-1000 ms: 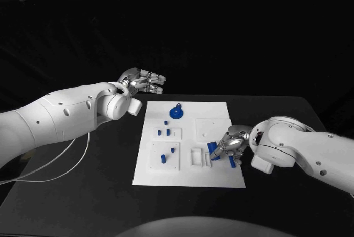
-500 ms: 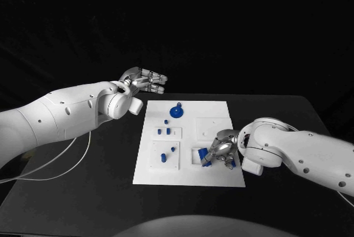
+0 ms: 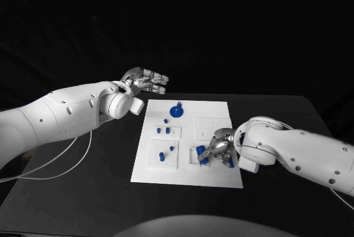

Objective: Assemble the parts on the task board

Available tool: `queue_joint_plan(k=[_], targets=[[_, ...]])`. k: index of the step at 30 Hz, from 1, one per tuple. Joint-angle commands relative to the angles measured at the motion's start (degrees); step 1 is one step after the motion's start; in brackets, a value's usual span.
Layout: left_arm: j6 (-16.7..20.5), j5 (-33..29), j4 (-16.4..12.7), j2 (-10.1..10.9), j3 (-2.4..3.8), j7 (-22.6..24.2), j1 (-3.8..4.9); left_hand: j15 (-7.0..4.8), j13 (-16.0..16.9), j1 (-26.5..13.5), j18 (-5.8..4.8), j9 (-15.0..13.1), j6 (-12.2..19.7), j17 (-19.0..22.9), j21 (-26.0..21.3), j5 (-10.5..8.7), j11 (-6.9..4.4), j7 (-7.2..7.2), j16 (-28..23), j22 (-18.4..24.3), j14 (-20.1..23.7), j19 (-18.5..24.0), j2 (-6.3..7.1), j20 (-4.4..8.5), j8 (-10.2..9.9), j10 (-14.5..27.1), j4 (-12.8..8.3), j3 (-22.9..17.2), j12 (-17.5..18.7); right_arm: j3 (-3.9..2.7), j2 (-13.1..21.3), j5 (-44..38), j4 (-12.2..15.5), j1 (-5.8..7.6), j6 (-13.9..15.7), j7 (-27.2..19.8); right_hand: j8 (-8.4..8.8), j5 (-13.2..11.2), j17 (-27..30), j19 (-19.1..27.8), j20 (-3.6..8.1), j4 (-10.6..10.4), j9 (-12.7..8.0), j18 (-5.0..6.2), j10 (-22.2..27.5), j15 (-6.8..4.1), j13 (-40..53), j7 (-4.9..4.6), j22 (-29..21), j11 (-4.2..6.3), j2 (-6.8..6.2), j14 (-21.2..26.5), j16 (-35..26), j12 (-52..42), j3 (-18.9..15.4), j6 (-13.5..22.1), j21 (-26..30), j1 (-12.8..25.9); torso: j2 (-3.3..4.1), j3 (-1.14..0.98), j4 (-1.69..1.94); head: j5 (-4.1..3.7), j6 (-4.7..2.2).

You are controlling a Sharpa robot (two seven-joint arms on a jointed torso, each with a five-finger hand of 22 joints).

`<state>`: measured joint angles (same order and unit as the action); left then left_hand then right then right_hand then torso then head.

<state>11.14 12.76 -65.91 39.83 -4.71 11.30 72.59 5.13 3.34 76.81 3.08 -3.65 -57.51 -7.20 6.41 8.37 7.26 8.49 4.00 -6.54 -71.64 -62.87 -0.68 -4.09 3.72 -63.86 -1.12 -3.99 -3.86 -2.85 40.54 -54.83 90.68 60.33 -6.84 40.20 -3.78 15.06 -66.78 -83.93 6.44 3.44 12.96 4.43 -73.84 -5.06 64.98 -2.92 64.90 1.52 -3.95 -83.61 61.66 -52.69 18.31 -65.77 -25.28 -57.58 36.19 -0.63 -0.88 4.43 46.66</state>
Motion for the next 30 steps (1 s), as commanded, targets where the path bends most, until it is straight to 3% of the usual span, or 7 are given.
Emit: queue_joint_plan(k=[1,8,13,20,23,30], targets=[[-0.9,0.1,-0.1,-0.1,0.03,0.2,-0.02,0.09,0.1,-0.6,-0.41,0.0,0.2,-0.1,-0.3,0.12,0.05,0.01,-0.2,0.1,0.2,0.0,-0.09,-0.17,-0.1,0.4,0.2,0.1,0.1,0.15,-0.5,-0.9,-0.2,-0.13,-1.2,2.9,0.15,-0.3,0.0,-2.3,-0.13,-0.9,-0.1,0.29,0.1,0.04,-0.1,-0.24,0.0,0.32,-1.08,-0.1,-0.2,0.4,0.0,-0.3,0.3,-0.2,-0.01,0.02,-0.05,0.14,0.07],[-1.1,0.1,-0.1,-0.2,0.03,0.1,-0.02,0.12,0.1,-0.6,-0.38,0.0,0.3,-0.1,-0.3,0.10,0.07,0.03,-0.2,0.1,0.2,0.1,-0.15,-0.21,-0.1,0.5,0.2,0.2,0.1,0.19,-0.9,-1.1,-0.2,-0.13,-1.8,2.9,0.15,-1.3,0.1,-2.2,-0.17,-3.1,0.0,0.33,0.2,0.08,-0.5,-0.30,-0.1,0.26,-2.70,-0.1,-0.4,0.7,-0.6,-0.3,0.6,-0.9,-0.01,0.05,0.00,0.39,0.13],[-1.1,0.1,-0.1,-0.2,0.02,0.1,-0.02,0.12,0.1,-0.6,-0.38,0.0,0.3,-0.1,-0.3,0.10,0.07,0.03,-0.2,0.1,0.2,0.1,-0.15,-0.21,-0.1,0.5,0.2,0.2,0.1,0.21,-0.9,-1.4,-0.3,-0.13,-1.7,2.8,0.15,-6.6,0.1,-2.2,-0.21,-5.5,0.2,0.41,0.2,0.14,-0.6,-0.38,-0.2,0.15,-3.91,-0.1,-0.5,0.8,-0.9,-0.2,0.8,-0.8,0.00,0.06,-0.01,0.69,0.19],[-1.1,0.2,-0.1,-0.2,0.02,0.0,-0.02,0.12,0.1,-0.6,-0.38,0.0,0.3,-0.1,-0.3,0.10,0.07,0.03,-0.2,0.1,0.2,0.1,-0.15,-0.21,-0.1,0.5,0.2,0.2,0.1,0.21,-1.0,-1.7,-0.1,-0.13,-1.4,2.5,0.13,-11.0,0.1,-2.2,-0.25,-9.7,0.8,0.49,0.3,0.17,-0.8,-0.41,-0.2,0.08,-6.21,0.0,-0.7,0.8,-1.0,0.0,0.9,-1.6,-0.01,0.03,-0.04,1.04,0.24],[-1.1,0.2,-0.1,-0.2,0.02,0.0,-0.02,0.12,0.1,-0.6,-0.38,0.0,0.3,-0.1,-0.3,0.10,0.07,0.03,-0.2,0.1,0.2,0.1,-0.15,-0.21,-0.1,0.5,0.2,0.2,0.1,0.21,-0.9,-2.0,0.0,-0.13,-1.3,2.3,0.13,-11.7,0.1,-2.2,-0.24,-11.0,1.1,0.50,0.3,0.17,-0.8,-0.43,-0.3,0.06,-6.90,0.0,-0.7,0.9,-1.6,0.1,1.1,-1.9,0.00,0.02,-0.04,1.09,0.27],[-1.1,0.2,0.0,-0.2,0.02,0.0,-0.02,0.12,0.1,-0.6,-0.38,0.0,0.3,-0.1,-0.3,0.10,0.07,0.03,-0.2,0.1,0.2,0.1,-0.15,-0.21,-0.1,0.5,0.2,0.2,0.1,0.21,-0.8,-3.2,0.6,-0.13,-0.8,1.9,0.13,-11.7,0.2,-2.2,-0.24,-11.4,1.2,0.52,0.3,0.15,-0.9,-0.43,-0.3,0.06,-7.10,0.0,-0.8,0.9,-2.1,0.2,1.1,-2.1,0.00,0.02,-0.02,1.46,0.34]])
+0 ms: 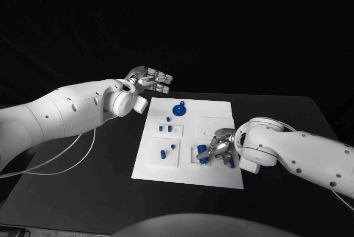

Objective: Assemble the parts on the task board

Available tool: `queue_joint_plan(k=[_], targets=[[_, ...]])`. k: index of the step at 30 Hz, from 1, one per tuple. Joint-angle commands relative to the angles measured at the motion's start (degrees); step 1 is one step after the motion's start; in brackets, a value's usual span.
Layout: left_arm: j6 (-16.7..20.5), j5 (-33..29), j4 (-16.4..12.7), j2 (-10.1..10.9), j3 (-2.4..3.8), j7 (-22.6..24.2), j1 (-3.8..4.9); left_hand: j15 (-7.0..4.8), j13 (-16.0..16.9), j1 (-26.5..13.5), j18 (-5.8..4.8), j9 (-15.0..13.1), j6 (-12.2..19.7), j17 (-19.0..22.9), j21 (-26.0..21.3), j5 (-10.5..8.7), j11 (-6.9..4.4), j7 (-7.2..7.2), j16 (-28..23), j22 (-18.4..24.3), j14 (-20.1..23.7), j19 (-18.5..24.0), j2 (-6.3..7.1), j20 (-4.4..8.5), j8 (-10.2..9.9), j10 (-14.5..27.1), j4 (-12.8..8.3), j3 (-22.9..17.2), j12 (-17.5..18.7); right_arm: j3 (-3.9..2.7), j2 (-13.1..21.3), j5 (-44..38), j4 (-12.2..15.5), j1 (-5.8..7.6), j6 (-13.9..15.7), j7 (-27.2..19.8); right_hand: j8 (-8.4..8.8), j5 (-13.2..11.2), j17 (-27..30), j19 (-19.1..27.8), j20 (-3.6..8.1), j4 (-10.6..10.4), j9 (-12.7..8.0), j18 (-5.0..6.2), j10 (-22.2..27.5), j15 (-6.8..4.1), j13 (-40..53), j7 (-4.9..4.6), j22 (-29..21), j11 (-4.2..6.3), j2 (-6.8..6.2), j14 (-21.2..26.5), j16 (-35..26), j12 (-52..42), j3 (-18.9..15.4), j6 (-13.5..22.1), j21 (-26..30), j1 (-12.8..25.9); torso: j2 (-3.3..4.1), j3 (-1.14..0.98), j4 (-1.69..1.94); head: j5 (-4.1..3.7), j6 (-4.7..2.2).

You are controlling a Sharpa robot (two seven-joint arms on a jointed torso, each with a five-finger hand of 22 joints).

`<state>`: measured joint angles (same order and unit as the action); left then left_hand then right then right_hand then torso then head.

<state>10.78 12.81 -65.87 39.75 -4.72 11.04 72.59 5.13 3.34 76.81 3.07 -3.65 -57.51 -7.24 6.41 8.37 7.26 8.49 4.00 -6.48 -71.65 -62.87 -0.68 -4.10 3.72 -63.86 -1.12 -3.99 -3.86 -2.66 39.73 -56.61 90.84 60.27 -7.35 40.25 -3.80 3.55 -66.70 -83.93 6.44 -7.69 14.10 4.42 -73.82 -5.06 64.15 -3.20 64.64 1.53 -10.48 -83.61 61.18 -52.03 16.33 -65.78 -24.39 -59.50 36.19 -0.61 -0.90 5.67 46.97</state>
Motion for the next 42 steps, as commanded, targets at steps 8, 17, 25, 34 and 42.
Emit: queue_joint_plan(k=[8,17,25,34,42], targets=[[-0.9,0.2,0.0,-0.1,0.03,0.1,-0.02,0.14,0.1,-0.6,-0.38,0.0,0.4,-0.1,-0.3,0.06,0.10,0.07,-0.2,0.2,0.3,0.1,-0.13,-0.24,-0.1,0.6,0.3,0.3,0.1,0.02,0.4,-2.7,1.5,-0.07,0.0,2.0,0.16,-0.3,0.1,-2.3,-0.20,-1.6,0.2,0.56,0.4,0.11,-0.2,-0.14,-0.1,0.05,-0.76,0.0,-0.5,0.3,-0.4,0.3,0.3,0.3,0.00,0.00,0.00,0.45,0.05],[-0.9,0.2,0.0,0.0,0.02,0.0,-0.02,0.14,0.1,-0.6,-0.38,0.0,0.4,-0.1,-0.3,0.06,0.10,0.07,-0.2,0.2,0.3,0.1,-0.13,-0.24,-0.1,0.6,0.3,0.3,0.1,0.02,1.2,-3.9,2.9,-0.06,0.1,2.1,0.15,-0.6,0.1,-2.3,-0.11,-2.9,0.2,0.55,0.4,0.05,-0.3,-0.14,-0.3,0.07,-1.65,0.0,-0.7,0.5,-1.0,0.4,0.5,0.6,-0.03,0.01,-0.06,0.64,0.07],[-0.9,0.3,0.1,0.0,0.01,-0.1,-0.02,0.15,0.1,-0.6,-0.38,0.0,0.4,-0.1,-0.4,0.04,0.10,0.07,-0.2,0.2,0.3,0.0,-0.06,-0.25,-0.1,0.6,0.3,0.4,0.1,0.01,1.7,-4.6,3.7,0.12,0.1,2.2,0.14,-0.7,0.0,-2.3,0.00,-3.8,0.0,0.42,0.3,-0.03,-0.3,-0.11,-0.4,0.12,-1.85,0.0,-0.8,0.7,-1.3,0.3,0.5,0.4,0.01,0.02,-0.05,0.60,0.21],[-0.9,0.3,0.1,0.0,0.00,-0.1,-0.02,0.15,0.1,-0.6,-0.38,0.0,0.4,-0.1,-0.4,0.04,0.10,0.07,-0.2,0.2,0.3,0.0,-0.06,-0.25,-0.1,0.6,0.3,0.4,0.1,0.01,1.9,-4.8,3.9,0.18,0.5,2.1,0.12,-0.7,-0.1,-2.3,0.03,-4.0,-0.1,0.41,0.3,-0.06,-0.3,-0.07,-0.4,0.15,-1.75,-0.1,-0.8,0.7,-1.2,0.3,0.5,0.4,0.02,-0.02,-0.05,0.64,0.29],[-0.9,0.3,0.1,0.0,-0.01,-0.2,-0.02,0.17,0.1,-0.5,-0.37,0.0,0.4,-0.1,-0.4,0.03,0.13,0.08,-0.2,0.3,0.3,0.0,-0.07,-0.27,-0.1,0.7,0.4,0.5,0.1,-0.01,2.2,-5.2,4.6,0.23,1.5,1.6,0.11,-0.7,-0.1,-2.3,0.07,-4.0,0.0,0.40,0.1,-0.11,-0.1,0.01,-0.4,0.20,-1.66,-0.1,-0.8,0.5,-1.0,-0.1,0.3,0.3,0.01,-0.01,-0.07,0.73,0.34]])
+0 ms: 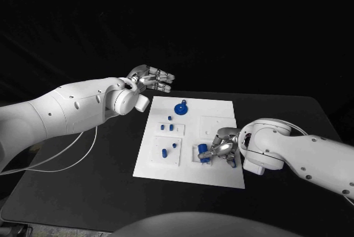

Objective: Assemble the parts on the task board

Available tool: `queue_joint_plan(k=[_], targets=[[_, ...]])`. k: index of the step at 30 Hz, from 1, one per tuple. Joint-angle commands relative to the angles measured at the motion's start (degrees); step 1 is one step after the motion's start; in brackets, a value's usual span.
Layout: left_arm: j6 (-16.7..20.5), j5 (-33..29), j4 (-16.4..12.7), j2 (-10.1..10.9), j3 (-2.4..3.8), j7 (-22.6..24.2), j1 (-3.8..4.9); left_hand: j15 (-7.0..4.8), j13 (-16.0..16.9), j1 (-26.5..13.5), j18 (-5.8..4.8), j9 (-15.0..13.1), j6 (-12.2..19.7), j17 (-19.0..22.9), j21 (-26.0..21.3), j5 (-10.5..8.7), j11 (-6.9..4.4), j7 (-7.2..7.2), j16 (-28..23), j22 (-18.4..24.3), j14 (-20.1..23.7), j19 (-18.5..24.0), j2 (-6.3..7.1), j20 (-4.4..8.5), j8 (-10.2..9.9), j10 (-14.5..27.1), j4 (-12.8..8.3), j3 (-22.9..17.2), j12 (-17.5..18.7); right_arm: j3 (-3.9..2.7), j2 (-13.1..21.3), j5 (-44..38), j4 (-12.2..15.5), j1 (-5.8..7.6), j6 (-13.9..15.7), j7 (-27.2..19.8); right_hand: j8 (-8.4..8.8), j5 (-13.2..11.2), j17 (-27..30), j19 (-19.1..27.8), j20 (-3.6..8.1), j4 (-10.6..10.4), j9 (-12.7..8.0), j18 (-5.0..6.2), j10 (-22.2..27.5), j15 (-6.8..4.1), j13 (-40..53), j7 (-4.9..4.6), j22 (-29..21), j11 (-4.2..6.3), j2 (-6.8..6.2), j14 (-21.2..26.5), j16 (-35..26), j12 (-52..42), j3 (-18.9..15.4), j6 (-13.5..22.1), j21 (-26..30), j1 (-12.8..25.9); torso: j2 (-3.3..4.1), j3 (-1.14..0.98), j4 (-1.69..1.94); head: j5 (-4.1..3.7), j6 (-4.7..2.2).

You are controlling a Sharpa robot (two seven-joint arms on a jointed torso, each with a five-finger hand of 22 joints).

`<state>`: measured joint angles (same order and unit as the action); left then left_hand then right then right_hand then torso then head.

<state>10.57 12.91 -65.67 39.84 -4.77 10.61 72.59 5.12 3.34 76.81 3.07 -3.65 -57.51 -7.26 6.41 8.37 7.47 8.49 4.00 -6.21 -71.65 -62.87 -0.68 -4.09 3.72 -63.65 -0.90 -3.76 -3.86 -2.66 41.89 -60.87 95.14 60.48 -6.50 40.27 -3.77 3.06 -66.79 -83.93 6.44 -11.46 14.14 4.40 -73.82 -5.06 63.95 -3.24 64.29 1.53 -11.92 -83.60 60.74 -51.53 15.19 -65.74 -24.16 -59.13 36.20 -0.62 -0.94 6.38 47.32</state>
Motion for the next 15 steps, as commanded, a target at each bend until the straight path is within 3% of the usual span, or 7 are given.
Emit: queue_joint_plan(k=[1,15], targets=[[-0.7,0.2,-0.1,-0.1,0.04,0.3,-0.02,0.17,0.1,-0.5,-0.37,0.0,0.4,-0.1,-0.4,0.03,-0.08,0.08,-0.2,0.0,0.3,0.0,-0.07,-0.27,-0.1,0.4,0.1,0.3,0.1,0.00,0.1,-1.0,0.4,0.05,0.7,1.5,0.10,-0.2,-0.1,-2.3,0.09,-0.3,0.0,0.42,0.1,-0.12,0.1,0.06,0.0,0.22,-0.14,-0.1,-0.3,0.0,0.2,-0.2,0.0,-0.1,0.00,0.00,-0.03,0.03,-0.01],[-0.8,0.2,0.0,-0.2,0.02,0.1,-0.01,0.17,0.1,-0.5,-0.37,0.0,0.3,-0.1,-0.4,0.01,-0.09,0.06,-0.2,0.1,0.3,0.0,-0.13,-0.27,-0.1,0.4,0.2,0.3,0.1,-0.04,0.1,-1.6,1.2,0.33,1.2,1.0,0.10,-0.2,-0.1,-2.3,0.12,-0.4,0.0,0.42,0.0,-0.15,0.2,0.08,0.0,0.23,0.18,-0.1,-0.3,0.0,0.5,-0.2,-0.2,0.0,0.01,0.04,0.04,-0.01,0.05]])
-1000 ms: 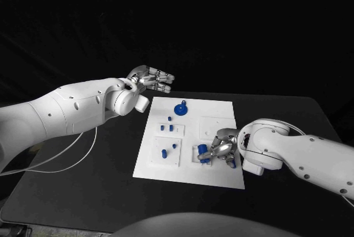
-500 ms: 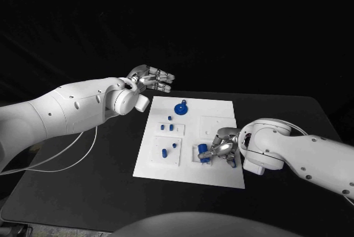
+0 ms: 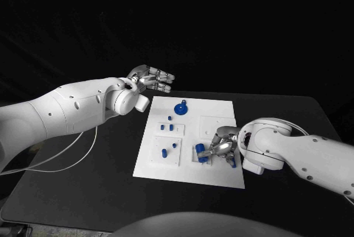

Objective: Assemble the parts on the task board

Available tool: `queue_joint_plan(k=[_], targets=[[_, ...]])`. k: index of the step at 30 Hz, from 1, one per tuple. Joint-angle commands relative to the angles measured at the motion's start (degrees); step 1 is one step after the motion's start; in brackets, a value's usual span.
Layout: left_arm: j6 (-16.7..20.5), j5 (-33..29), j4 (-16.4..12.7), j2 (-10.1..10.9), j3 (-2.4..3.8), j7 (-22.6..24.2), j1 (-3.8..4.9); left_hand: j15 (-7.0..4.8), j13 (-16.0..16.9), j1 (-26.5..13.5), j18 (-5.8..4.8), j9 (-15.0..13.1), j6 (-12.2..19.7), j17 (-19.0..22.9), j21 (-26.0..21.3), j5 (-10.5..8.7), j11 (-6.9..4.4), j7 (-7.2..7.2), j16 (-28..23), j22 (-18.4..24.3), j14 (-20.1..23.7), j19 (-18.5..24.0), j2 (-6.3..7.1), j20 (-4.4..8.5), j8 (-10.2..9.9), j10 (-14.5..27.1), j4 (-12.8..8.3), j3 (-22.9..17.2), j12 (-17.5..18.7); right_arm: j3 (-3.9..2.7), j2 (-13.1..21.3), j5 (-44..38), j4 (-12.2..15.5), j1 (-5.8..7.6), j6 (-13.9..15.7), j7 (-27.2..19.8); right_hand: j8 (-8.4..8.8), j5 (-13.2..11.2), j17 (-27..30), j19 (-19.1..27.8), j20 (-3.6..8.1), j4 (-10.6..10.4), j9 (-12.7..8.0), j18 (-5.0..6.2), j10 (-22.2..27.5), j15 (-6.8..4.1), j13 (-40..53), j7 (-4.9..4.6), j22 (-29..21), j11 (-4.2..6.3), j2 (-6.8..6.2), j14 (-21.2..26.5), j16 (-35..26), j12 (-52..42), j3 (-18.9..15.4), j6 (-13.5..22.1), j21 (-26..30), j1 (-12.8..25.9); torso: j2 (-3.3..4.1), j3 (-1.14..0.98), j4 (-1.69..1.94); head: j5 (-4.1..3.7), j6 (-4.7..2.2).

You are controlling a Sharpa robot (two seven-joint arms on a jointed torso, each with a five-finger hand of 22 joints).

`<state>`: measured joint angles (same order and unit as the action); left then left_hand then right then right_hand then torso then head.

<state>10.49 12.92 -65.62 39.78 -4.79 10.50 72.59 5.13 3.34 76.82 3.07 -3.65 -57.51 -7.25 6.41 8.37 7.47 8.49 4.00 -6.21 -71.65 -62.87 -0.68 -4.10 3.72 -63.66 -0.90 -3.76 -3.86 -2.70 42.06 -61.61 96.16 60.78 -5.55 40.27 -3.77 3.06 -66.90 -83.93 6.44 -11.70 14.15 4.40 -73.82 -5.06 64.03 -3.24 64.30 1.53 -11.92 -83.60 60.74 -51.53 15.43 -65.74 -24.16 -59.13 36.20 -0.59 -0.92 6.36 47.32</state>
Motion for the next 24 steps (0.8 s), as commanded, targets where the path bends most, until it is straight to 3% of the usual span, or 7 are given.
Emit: queue_joint_plan(k=[1,15,17,20,24], targets=[[-0.8,0.2,0.0,-0.1,0.03,0.2,-0.01,0.17,0.1,-0.5,-0.37,0.0,0.3,-0.1,-0.4,0.01,-0.09,0.06,-0.2,0.1,0.3,0.0,-0.13,-0.27,-0.1,0.4,0.2,0.3,0.1,0.00,0.0,-0.9,0.2,0.04,0.2,1.0,0.10,-0.2,0.0,-2.3,0.12,-0.2,0.0,0.42,0.0,-0.15,0.1,0.08,0.0,0.23,0.18,-0.1,-0.3,0.0,0.3,-0.2,-0.2,0.0,0.01,0.01,0.04,-0.01,0.07],[-0.8,0.2,0.1,-0.1,0.02,0.2,-0.01,0.17,0.1,-0.5,-0.37,0.0,0.3,-0.1,-0.4,0.01,-0.09,0.06,-0.2,0.1,0.3,0.0,-0.13,-0.27,-0.1,0.4,0.2,0.3,0.1,-0.01,0.2,-0.7,0.4,0.10,-0.1,-0.2,0.10,-0.1,0.0,-2.3,0.08,0.5,0.1,0.42,0.0,-0.12,0.2,0.08,-0.1,0.23,0.76,-0.1,-0.3,-0.1,0.7,-0.4,-0.3,-0.5,0.02,-0.02,0.00,-0.04,0.26],[-0.8,0.2,0.0,-0.1,0.02,0.2,-0.01,0.17,0.1,-0.5,-0.37,0.0,0.3,-0.1,-0.4,0.01,-0.09,0.06,-0.2,0.1,0.3,0.0,-0.13,-0.27,-0.1,0.4,0.2,0.3,0.1,-0.01,0.4,-0.7,0.5,0.10,-0.5,-1.2,0.11,0.1,0.0,-2.3,0.05,2.2,0.2,0.44,-0.1,-0.12,0.2,0.02,-0.1,0.23,1.62,-0.1,-0.4,-0.2,0.9,-0.5,-0.3,-1.9,0.04,-0.04,0.04,-0.04,0.25],[-0.7,0.2,0.0,0.0,0.02,0.2,-0.01,0.17,0.1,-0.5,-0.37,0.0,0.3,-0.1,-0.4,0.01,-0.09,0.06,-0.2,0.1,0.3,0.0,-0.13,-0.27,-0.1,0.4,0.2,0.3,0.1,-0.01,0.6,-0.9,0.7,0.10,-0.9,-3.1,0.13,1.0,0.2,-2.3,-0.04,8.7,0.1,0.46,0.0,-0.08,0.4,0.04,-0.1,0.24,4.32,-0.2,-0.4,-0.4,0.5,-0.7,-0.4,-4.4,0.03,-0.06,0.01,0.00,0.31],[-0.8,0.2,0.0,0.0,0.02,0.1,-0.01,0.17,0.1,-0.5,-0.37,0.0,0.3,-0.1,-0.4,0.01,-0.09,0.06,-0.2,0.1,0.3,0.0,-0.13,-0.27,-0.1,0.4,0.2,0.3,0.1,-0.01,0.8,-3.0,1.2,0.10,-0.2,-5.8,0.10,2.0,0.3,-2.3,0.08,12.6,0.6,0.14,-0.4,-0.20,0.7,0.71,0.2,0.63,5.38,-0.2,-0.3,-1.1,-2.2,-2.7,-1.2,-6.4,0.02,-0.07,-0.03,-0.03,0.33]])
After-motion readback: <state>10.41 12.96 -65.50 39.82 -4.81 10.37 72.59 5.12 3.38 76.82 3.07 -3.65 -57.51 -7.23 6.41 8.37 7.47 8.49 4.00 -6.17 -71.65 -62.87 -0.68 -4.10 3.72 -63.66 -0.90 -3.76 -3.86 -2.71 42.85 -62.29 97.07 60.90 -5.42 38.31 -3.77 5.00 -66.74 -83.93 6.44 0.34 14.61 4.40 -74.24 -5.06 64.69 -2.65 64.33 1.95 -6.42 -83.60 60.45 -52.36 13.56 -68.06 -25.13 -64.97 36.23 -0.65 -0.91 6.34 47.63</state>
